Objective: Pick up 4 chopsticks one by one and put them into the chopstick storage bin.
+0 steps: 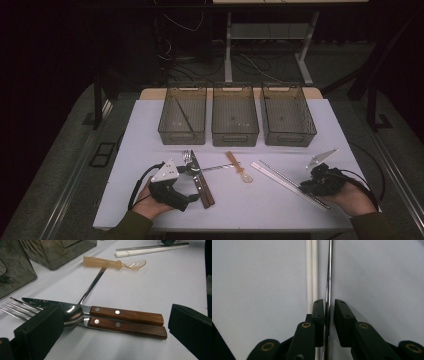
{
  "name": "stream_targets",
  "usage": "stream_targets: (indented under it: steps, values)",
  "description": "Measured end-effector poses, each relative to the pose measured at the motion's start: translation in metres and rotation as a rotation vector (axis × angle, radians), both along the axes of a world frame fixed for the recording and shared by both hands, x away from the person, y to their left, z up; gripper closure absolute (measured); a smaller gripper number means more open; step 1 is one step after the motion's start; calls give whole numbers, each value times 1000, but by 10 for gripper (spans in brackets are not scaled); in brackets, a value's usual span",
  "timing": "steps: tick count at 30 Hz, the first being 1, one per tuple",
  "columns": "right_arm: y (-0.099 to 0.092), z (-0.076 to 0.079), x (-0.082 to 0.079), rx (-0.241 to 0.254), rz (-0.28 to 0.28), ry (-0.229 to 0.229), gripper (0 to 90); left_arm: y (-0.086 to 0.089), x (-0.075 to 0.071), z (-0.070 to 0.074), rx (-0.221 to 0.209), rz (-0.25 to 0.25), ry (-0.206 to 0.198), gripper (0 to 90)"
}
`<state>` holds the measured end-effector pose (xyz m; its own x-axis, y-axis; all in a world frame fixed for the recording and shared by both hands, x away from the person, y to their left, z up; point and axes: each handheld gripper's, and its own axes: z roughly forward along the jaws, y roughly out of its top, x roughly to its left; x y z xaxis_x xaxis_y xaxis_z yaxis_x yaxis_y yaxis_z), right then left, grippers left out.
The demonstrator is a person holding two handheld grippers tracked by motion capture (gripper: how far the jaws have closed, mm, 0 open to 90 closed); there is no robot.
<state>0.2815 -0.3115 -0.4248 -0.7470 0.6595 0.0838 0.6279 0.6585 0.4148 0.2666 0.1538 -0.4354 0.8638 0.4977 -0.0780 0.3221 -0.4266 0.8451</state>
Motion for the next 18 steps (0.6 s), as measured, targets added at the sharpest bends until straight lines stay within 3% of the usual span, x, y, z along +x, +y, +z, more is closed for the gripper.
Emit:
stream_targets:
  steps: [12, 18]
  values:
    - [6, -1, 1, -68, 29, 4, 806, -1, 0, 0, 7, -4, 3, 0]
    - [12, 1, 8, -106, 33, 50, 806, -1, 0, 0, 8, -4, 4, 0]
